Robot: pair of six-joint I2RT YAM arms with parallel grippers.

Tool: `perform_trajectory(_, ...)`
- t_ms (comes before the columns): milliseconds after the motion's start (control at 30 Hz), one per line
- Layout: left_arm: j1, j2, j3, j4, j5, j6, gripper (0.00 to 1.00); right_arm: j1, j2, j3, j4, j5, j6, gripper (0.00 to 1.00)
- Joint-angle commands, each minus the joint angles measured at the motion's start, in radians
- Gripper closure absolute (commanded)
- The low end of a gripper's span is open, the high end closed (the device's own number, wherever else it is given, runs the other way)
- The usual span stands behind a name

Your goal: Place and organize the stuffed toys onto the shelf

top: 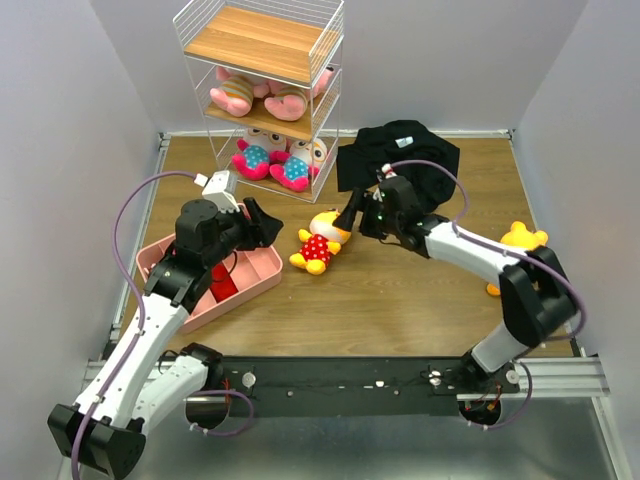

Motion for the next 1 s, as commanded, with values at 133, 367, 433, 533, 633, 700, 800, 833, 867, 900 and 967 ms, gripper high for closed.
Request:
perform_trajectory(133, -0.003, -0.054, -0.033, -0.025, 0.023, 0.017, 0.31, -0.003, 0.246, 0.205, -0.008, 0.026, 0.008, 0.14)
perform_trajectory(367, -0.003, -0.095, -0.073, -0.038, 0.0, -0.014, 0.31, -0.004, 0.266, 0.194, 0.013, 0.021, -0.015, 0.61)
perform_trajectory(433, -0.001, -0.106, -0.088, -0.048, -0.007, -0.05, 0.31, -0.004, 0.24, 0.185, 0.021, 0.02, -0.021, 0.74)
perform_trajectory(533, -0.003, -0.117, -0.082, -0.074, -0.001, -0.083, 0.31, -0.006, 0.177, 0.174, 0.023, 0.004, -0.023, 0.97)
perform_trajectory(633, -0.003, -0.129, -0.067, -0.079, 0.017, -0.107, 0.31, -0.004, 0.111, 0.182, 0.023, 0.001, -0.017, 0.99)
perform_trajectory(700, -0.003, -0.133, -0.061, -0.084, 0.016, -0.121, 0.31, -0.004, 0.085, 0.179, 0.021, 0.0, -0.014, 0.99)
perform_trajectory(800, -0.003, -0.143, -0.067, -0.079, 0.016, -0.14, 0.31, -0.004, 0.024, 0.156, 0.023, -0.008, 0.018, 0.99)
perform_trajectory(833, -0.003, -0.143, -0.07, -0.073, 0.017, -0.144, 0.31, -0.004, 0.007, 0.148, 0.023, -0.014, 0.041, 0.99)
perform_trajectory(867, -0.003, -0.143, -0.073, -0.067, 0.022, -0.149, 0.31, -0.004, -0.034, 0.14, 0.023, -0.019, 0.055, 0.99)
perform_trajectory(900, -0.003, -0.14, -0.077, -0.056, 0.029, -0.153, 0.3, -0.006, -0.054, 0.131, 0.055, -0.028, 0.069, 0.99)
perform_trajectory(967, -0.003, -0.135, -0.079, -0.036, 0.04, -0.17, 0.28, -0.004, -0.103, 0.127, 0.066, -0.036, 0.107, 0.99)
